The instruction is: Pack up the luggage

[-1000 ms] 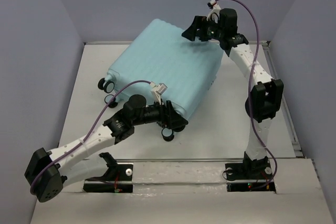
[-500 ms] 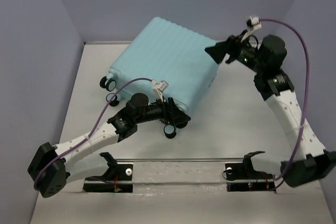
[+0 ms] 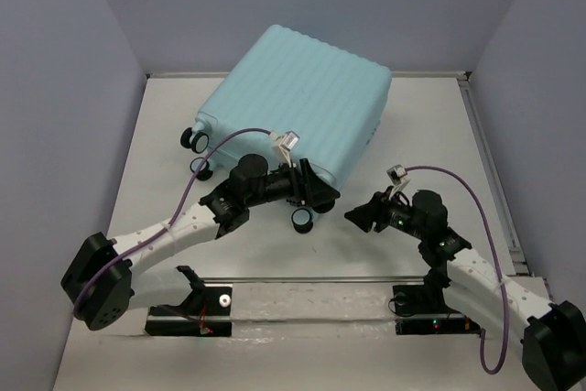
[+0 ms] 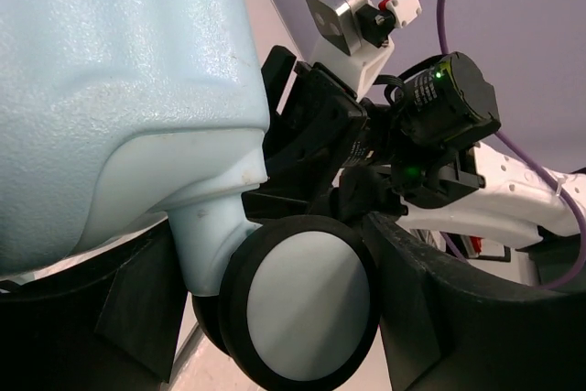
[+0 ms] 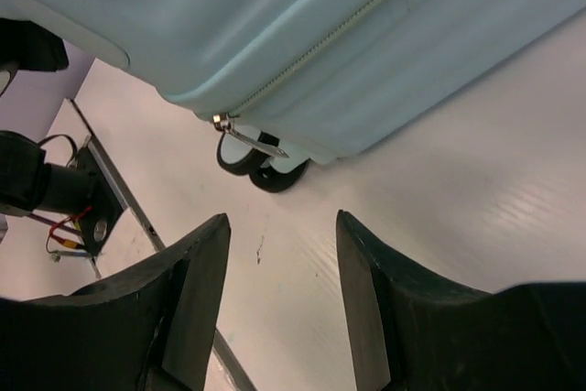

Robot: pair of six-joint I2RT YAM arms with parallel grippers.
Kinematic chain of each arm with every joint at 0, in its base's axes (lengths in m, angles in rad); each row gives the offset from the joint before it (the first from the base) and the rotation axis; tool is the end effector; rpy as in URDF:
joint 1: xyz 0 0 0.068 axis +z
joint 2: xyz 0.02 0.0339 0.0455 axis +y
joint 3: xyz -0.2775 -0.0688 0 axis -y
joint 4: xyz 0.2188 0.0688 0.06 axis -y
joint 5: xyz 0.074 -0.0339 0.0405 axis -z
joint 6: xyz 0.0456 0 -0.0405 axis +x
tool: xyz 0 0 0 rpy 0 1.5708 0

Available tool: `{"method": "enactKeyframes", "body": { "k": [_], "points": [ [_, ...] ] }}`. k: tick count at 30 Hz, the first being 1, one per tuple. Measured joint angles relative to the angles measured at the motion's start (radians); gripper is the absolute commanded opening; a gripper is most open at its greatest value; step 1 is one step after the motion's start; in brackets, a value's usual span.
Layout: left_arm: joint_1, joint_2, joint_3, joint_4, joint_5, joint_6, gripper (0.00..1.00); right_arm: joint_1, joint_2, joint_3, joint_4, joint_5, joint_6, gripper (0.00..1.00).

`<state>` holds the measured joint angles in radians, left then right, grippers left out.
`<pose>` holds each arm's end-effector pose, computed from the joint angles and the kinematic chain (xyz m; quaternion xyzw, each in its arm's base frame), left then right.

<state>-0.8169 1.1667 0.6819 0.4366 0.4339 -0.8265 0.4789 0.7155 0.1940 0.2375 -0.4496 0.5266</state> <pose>0.1556 -0.1937 0.3142 0.1451 0.7077 -0.5995 0.3447 0.1157 0.0824 0.2063 -0.1151 0.7829 0.4381 0.4265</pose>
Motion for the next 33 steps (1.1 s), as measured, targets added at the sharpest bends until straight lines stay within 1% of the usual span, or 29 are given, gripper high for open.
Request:
{"method": "enactKeyframes", "body": {
  "k": [2,4,6,8,10,15,20,26,27,29,30,32,33],
  "points": [
    [0.001,0.011,0.007,0.003,-0.002,-0.002,0.35,0.0,0.057,-0.002,0.092,0.0,0.003,0.57],
    [0.001,0.015,0.008,0.008,-0.005,-0.004,0.35,0.008,0.151,-0.006,0.218,-0.004,0.004,0.57],
    [0.001,0.016,0.008,0.01,-0.005,-0.009,0.35,0.021,0.223,-0.006,0.286,-0.005,0.001,0.58],
    [0.001,0.017,0.008,0.01,-0.006,-0.01,0.35,0.055,0.317,-0.006,0.377,-0.005,-0.004,0.58],
    [0.001,0.021,0.008,0.015,-0.006,-0.01,0.35,0.09,0.375,-0.006,0.433,-0.003,-0.012,0.58],
    [0.001,0.031,0.015,0.018,-0.008,-0.012,0.34,0.133,0.472,-0.005,0.565,0.018,-0.027,0.56],
    [0.001,0.034,0.018,0.019,-0.009,-0.013,0.34,0.145,0.5,-0.003,0.641,0.073,-0.042,0.52],
    [0.002,0.035,0.018,0.019,-0.01,-0.016,0.34,0.145,0.523,0.009,0.671,0.13,-0.062,0.39],
    [0.003,0.035,0.018,0.019,-0.01,-0.017,0.34,0.145,0.525,0.009,0.672,0.136,-0.063,0.33],
    [0.004,0.036,0.019,0.019,-0.011,-0.02,0.34,0.145,0.532,0.009,0.678,0.15,-0.065,0.26],
    [0.005,0.036,0.019,0.019,-0.011,-0.021,0.34,0.145,0.536,0.009,0.682,0.155,-0.063,0.18],
    [0.006,0.037,0.02,0.019,-0.012,-0.025,0.33,0.15,0.548,0.009,0.698,0.157,-0.055,0.1],
    [0.007,0.042,0.021,0.023,-0.012,-0.026,0.31,0.162,0.554,0.009,0.713,0.163,-0.053,0.07]
  ]
}}
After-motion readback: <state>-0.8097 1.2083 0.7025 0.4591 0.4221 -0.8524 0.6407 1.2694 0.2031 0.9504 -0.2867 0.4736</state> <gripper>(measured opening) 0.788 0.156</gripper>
